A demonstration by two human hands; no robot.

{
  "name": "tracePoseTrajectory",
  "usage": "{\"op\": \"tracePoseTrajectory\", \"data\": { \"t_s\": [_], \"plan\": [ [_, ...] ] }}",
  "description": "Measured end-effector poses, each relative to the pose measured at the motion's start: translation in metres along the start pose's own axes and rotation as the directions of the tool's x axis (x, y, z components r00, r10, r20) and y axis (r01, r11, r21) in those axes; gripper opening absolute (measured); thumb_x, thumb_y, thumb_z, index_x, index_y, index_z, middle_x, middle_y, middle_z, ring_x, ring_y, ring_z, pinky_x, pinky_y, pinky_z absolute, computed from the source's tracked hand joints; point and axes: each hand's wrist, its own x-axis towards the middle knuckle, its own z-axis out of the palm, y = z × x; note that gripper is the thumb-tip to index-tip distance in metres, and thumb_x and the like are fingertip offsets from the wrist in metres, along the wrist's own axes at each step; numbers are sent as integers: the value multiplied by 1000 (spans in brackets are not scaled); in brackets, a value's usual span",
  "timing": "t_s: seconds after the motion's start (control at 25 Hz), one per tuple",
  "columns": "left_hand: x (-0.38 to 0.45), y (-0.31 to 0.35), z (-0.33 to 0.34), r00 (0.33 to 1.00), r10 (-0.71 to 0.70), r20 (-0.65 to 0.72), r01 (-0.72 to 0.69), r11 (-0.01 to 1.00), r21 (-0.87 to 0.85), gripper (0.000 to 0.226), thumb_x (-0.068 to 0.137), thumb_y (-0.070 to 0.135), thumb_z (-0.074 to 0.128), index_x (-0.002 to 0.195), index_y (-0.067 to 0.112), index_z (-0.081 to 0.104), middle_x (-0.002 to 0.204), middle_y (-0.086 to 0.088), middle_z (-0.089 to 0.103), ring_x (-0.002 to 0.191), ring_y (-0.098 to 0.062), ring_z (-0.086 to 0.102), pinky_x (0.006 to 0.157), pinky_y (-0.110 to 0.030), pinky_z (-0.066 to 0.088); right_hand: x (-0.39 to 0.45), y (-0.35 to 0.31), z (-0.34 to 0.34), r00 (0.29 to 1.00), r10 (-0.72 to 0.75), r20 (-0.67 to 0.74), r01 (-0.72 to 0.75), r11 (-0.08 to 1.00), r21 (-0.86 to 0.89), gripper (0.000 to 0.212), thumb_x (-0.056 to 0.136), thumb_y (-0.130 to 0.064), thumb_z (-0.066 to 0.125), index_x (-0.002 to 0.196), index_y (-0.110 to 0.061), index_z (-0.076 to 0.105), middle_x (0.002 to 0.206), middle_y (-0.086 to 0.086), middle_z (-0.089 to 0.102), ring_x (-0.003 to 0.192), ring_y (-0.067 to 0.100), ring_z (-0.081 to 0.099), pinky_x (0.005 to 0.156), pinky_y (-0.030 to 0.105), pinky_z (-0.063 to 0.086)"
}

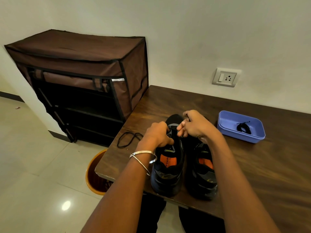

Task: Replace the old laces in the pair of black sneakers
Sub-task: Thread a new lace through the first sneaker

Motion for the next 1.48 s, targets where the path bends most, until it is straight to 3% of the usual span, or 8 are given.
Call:
{"op": "tracePoseTrajectory", "data": {
  "t_s": [0.16,0.32,0.48,0.64,0.8,1.04,1.24,1.48],
  "plan": [
    [-3,2,-1,999,-21,-34,22,1000,8,49,81,33,74,122,15,54,120,-11,52,104,-31,58,87,-40,53,6,14,22,992,-88,-90,85,996,-38,16,97,-1,49,100,2,65,76,10,64,54,14,57,44,19,45],
    [-8,2,-1,992,-24,-127,26,999,17,38,88,31,66,118,12,53,121,-14,52,108,-35,56,85,-41,49,7,16,28,993,-99,65,105,991,-88,27,103,-17,48,77,-15,55,72,0,50,64,11,46,62,27,39],
    [-6,-3,-4,984,-65,-168,63,998,-19,38,89,33,65,119,14,56,122,-14,53,109,-36,56,85,-41,49,7,17,29,985,-125,122,131,990,-44,18,101,-3,38,94,-4,54,81,7,46,69,14,42,66,32,34],
    [-7,-5,-4,986,-68,-154,65,998,-23,38,84,36,69,119,23,63,118,-8,57,104,-30,59,78,-37,50,8,25,27,971,-211,-110,208,977,-38,29,100,2,41,128,-4,48,82,13,61,57,16,58,51,22,49],
    [-3,-12,-4,990,-101,-100,88,988,-127,39,77,38,75,115,33,67,118,-2,60,102,-24,60,87,-39,53,10,23,22,954,-47,-297,125,961,247,10,94,-1,49,87,-3,56,71,14,62,39,17,58,33,25,45],
    [1,-22,1,989,-139,-58,122,965,-230,41,71,39,79,111,38,68,109,3,65,95,-17,62,87,-39,55,11,27,31,963,-225,-150,191,958,-212,12,87,-13,74,97,-10,79,91,6,73,93,16,65,89,28,52],
    [2,-22,6,986,-147,-78,121,956,-266,46,68,40,82,111,32,69,106,4,67,95,-14,63,86,-35,55,19,29,44,955,-156,-251,85,959,-271,9,83,-11,73,76,-12,79,87,9,73,87,25,68,79,36,59],
    [1,-24,9,971,-204,-127,156,936,-317,46,70,42,79,112,28,68,110,2,65,94,-16,63,83,-33,55,23,20,53,955,-128,-268,23,932,-363,16,79,-20,77,83,-5,73,89,13,70,88,30,66,76,40,59]
  ]
}}
